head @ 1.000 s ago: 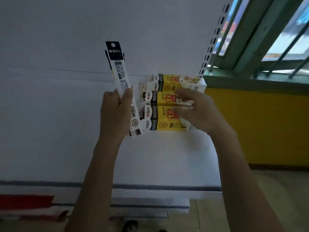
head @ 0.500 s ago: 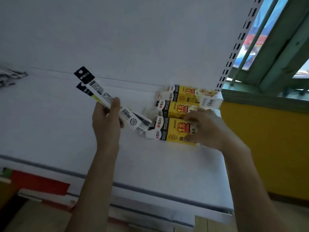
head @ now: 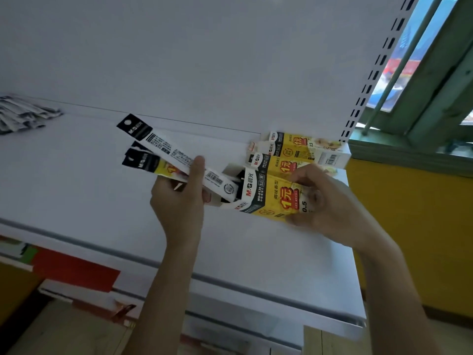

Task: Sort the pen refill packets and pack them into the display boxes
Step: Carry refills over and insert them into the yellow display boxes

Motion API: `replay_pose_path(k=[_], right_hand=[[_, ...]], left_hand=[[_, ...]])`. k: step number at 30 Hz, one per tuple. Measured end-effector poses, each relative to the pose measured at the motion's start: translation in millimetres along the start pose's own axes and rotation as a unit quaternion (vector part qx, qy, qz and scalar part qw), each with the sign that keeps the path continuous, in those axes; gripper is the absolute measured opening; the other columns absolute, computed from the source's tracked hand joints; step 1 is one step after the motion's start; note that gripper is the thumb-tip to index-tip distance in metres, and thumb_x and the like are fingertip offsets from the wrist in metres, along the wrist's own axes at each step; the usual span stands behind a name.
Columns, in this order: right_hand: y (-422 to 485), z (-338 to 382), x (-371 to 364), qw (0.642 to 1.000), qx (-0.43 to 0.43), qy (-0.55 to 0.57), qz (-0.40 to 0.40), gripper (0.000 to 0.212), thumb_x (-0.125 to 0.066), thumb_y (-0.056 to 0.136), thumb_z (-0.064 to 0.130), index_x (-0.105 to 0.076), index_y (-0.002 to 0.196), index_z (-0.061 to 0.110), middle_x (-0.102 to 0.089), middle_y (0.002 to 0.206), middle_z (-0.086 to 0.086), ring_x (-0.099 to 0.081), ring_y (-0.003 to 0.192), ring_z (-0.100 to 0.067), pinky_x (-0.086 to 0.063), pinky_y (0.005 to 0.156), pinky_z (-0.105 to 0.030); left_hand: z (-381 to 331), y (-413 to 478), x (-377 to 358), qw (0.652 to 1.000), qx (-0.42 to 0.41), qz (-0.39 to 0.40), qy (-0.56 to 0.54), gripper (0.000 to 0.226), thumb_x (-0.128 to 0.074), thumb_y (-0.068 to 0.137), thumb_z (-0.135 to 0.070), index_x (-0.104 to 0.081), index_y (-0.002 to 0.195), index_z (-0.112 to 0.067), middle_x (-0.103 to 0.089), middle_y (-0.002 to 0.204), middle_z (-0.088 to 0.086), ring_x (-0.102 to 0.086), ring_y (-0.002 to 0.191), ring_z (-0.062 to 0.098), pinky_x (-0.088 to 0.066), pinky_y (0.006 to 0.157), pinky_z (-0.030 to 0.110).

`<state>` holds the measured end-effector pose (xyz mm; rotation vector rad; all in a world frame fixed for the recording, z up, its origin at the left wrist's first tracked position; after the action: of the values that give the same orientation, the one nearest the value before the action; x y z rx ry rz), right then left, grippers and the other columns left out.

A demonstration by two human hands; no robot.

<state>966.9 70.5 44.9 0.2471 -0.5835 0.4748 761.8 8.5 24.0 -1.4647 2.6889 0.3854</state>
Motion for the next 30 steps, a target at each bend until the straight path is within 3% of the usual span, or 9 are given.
replay_pose_path(k=[3,7,10,15,19,21,23,27,30], right_hand=[[-3.0,1.9,-6.0,1.0,0.003,0.005,0.011,0.054,-0.08,0.061,0.0,-0.048,0.095,0.029,-0.059,0.099,0.013,-0.06,0.094,-0.01,-0.053,0.082,-0.039],[-6.4,9.2,-10.5,1.0,0.016,-0.013,0.006,0.054,-0.08,0.063,0.003,-0.047,0.096,0.03,-0.056,0.097,0.018,-0.055,0.089,0.004,-0.05,0.073,-0.017],[-7.7,11.0,-15.8,0.999,0.019,-0.042,0.007,0.054,-0.08,0.064,0.007,-0.047,0.1,0.029,-0.055,0.1,0.02,-0.054,0.088,0.004,-0.048,0.069,-0.013],[-5.7,4.5,-15.0,0.999,0.01,-0.039,0.005,0.054,-0.081,0.063,0.005,-0.052,0.102,0.027,-0.057,0.099,0.018,-0.053,0.082,0.01,-0.044,0.064,-0.006],[-5.8,0.2,-9.1,1.0,-0.008,0.012,-0.001,0.054,-0.081,0.062,0.001,-0.052,0.097,0.032,-0.059,0.098,0.017,-0.059,0.09,0.001,-0.052,0.074,-0.016],[-5.5,1.2,-8.5,1.0,-0.007,0.025,-0.002,0.055,-0.081,0.062,0.001,-0.051,0.095,0.034,-0.059,0.099,0.019,-0.06,0.091,0.001,-0.053,0.076,-0.018],[-4.6,2.6,-8.7,1.0,-0.004,0.03,-0.002,0.055,-0.081,0.062,0.0,-0.051,0.093,0.034,-0.059,0.097,0.02,-0.06,0.088,0.005,-0.053,0.074,-0.015],[-2.2,2.8,-6.8,1.0,-0.003,0.027,-0.006,0.054,-0.081,0.062,0.001,-0.052,0.095,0.032,-0.061,0.096,0.021,-0.061,0.092,-0.001,-0.053,0.08,-0.022],[0.9,3.7,-7.1,0.999,0.003,0.039,-0.013,0.054,-0.081,0.062,0.002,-0.052,0.096,0.031,-0.062,0.099,0.019,-0.062,0.095,-0.005,-0.054,0.084,-0.029]], left_hand=[[-7.7,-4.0,-2.1,0.999,-0.041,-0.015,0.033,0.023,-0.067,0.082,-0.034,-0.065,0.091,-0.013,-0.068,0.081,-0.008,-0.066,0.068,0.0,-0.053,0.059,0.016],[-16.4,-10.8,-7.3,0.998,-0.042,-0.017,0.033,0.023,-0.068,0.081,-0.032,-0.063,0.093,-0.013,-0.064,0.078,-0.014,-0.064,0.064,-0.007,-0.048,0.053,0.009],[-16.4,-18.3,-9.7,0.999,-0.045,-0.003,0.017,0.021,-0.069,0.08,-0.028,-0.06,0.096,-0.016,-0.064,0.082,-0.015,-0.065,0.065,-0.006,-0.05,0.053,0.012],[1.1,-17.2,-9.6,0.978,0.091,0.183,0.033,0.016,-0.071,0.076,-0.023,-0.061,0.088,-0.019,-0.071,0.087,-0.004,-0.07,0.073,0.005,-0.054,0.057,0.018],[-2.8,-4.2,-1.8,0.948,0.119,0.294,0.019,0.015,-0.068,0.067,-0.031,-0.068,0.082,-0.028,-0.072,0.075,-0.008,-0.068,0.072,0.008,-0.053,0.057,0.02],[-4.8,3.3,0.2,0.955,0.107,0.276,0.018,0.029,-0.065,0.07,-0.036,-0.063,0.097,-0.026,-0.07,0.077,-0.006,-0.066,0.07,0.009,-0.053,0.056,0.019],[-6.4,9.4,0.2,0.965,0.103,0.241,-0.002,0.023,-0.061,0.082,-0.031,-0.061,0.102,-0.019,-0.068,0.078,-0.007,-0.065,0.071,0.008,-0.052,0.058,0.021],[-9.5,22.9,2.4,0.969,0.151,0.168,-0.099,0.015,-0.056,0.089,-0.025,-0.062,0.095,-0.013,-0.061,0.077,-0.003,-0.06,0.072,0.008,-0.051,0.059,0.018],[-10.3,24.4,2.3,0.982,0.121,0.125,-0.08,0.005,-0.06,0.087,-0.016,-0.061,0.083,-0.017,-0.064,0.077,-0.002,-0.064,0.074,0.009,-0.053,0.056,0.018]])
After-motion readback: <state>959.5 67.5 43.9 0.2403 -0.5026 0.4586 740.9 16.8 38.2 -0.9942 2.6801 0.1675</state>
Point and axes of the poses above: each hand's wrist, its own y-axis towards the middle knuckle, its own x-axis out of the back of the hand, z = x × y, the point moved 2 cm from there along y, towards the middle knuckle
